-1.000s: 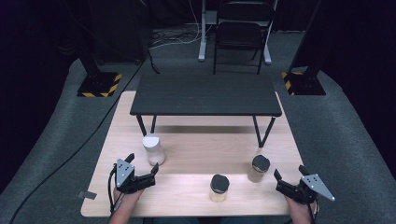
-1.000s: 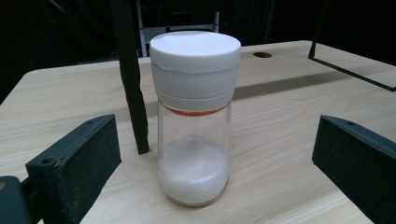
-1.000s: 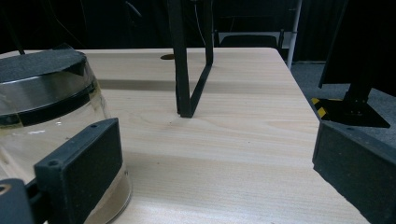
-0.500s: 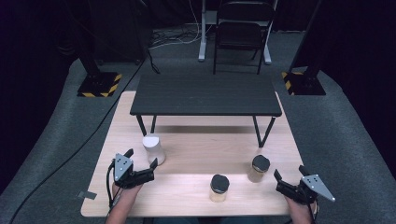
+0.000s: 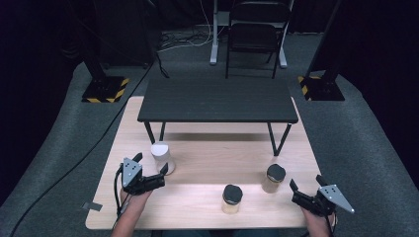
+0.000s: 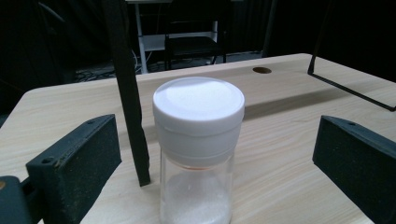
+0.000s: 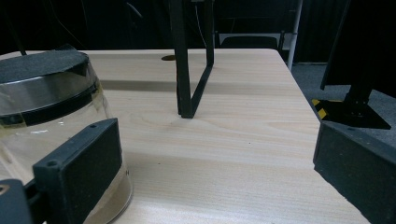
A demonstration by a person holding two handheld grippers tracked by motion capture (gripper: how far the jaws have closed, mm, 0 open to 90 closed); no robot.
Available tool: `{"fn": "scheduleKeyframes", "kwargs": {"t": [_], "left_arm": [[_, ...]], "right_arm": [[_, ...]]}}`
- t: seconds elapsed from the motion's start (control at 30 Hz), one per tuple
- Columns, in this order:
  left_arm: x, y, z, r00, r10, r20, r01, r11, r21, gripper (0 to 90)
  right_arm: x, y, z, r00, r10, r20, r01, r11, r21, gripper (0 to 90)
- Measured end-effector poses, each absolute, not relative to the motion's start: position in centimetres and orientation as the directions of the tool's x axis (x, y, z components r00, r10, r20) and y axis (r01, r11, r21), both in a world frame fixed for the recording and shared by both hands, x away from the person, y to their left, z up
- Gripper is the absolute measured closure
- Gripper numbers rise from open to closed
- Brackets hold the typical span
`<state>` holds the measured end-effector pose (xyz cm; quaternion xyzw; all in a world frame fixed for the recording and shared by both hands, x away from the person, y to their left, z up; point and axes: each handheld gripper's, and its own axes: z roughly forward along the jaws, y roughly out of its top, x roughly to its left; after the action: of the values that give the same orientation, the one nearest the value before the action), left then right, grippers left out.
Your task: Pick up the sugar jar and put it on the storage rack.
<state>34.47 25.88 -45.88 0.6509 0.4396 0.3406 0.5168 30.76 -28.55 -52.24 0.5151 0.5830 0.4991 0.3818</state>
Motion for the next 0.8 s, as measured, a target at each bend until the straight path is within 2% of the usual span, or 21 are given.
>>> {"fn": "scheduleKeyframes", "kwargs": {"t": [0.47, 0.8], "left_arm": [[35.1, 25.6, -46.0, 0.376, 0.927, -0.014, 0.242, -0.084, 0.967, 0.6], [35.7, 25.1, -45.5, 0.394, 0.919, 0.018, 0.229, -0.117, 0.966, 0.7]], "right_arm": [[30.8, -28.5, -52.2, -0.191, 0.98, 0.063, 0.223, -0.019, 0.975, 0.1], [30.8, -28.6, -52.2, -0.186, 0.98, 0.074, 0.225, -0.031, 0.974, 0.1]]}}
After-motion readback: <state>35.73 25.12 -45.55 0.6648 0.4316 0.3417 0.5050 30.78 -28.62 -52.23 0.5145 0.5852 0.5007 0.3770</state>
